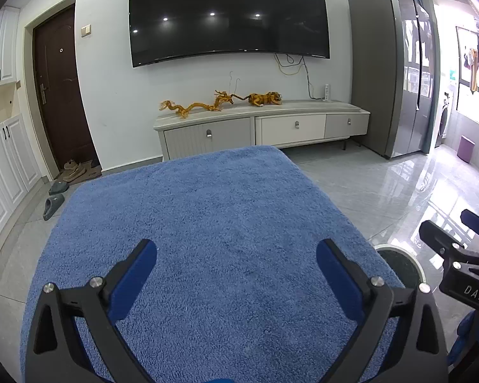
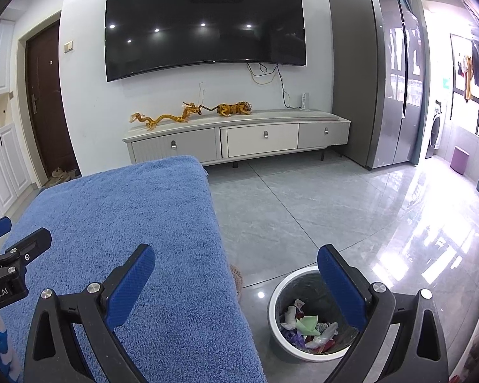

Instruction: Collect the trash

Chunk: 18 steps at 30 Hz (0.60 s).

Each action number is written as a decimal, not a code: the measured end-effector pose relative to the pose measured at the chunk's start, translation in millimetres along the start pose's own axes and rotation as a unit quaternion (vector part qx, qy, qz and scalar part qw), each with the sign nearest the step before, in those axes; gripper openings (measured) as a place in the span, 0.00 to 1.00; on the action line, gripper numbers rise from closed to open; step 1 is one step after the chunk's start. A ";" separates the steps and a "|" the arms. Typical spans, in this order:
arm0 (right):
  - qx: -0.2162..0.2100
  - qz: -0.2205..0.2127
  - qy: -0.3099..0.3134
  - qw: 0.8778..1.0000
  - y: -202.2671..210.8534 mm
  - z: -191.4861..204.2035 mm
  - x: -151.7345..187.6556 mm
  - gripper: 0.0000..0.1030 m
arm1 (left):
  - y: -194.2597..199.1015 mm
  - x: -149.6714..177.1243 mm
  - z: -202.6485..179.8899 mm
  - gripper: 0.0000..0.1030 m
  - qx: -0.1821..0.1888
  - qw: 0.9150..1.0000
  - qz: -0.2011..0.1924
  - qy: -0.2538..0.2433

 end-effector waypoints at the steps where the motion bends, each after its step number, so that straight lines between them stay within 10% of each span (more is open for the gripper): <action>1: 0.000 0.000 0.000 1.000 0.2 0.3 0.2 1.00 | 0.0 -0.2 0.0 0.98 -0.001 1.000 0.000 -0.001; 18: -0.002 0.003 0.001 1.000 -1.4 1.6 3.0 1.00 | 6.7 -1.6 9.7 1.00 -0.030 0.999 -0.015 0.007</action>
Point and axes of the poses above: each gripper's, at about its wrist camera, not at the fingertips, and y roughly against the way its jaws point, z to its left, x to its underside, the point moved 9 cm from there along -y, roughly the way its jaws point, and after that the axes turned 15 degrees about -y, right-handed, at the moved point
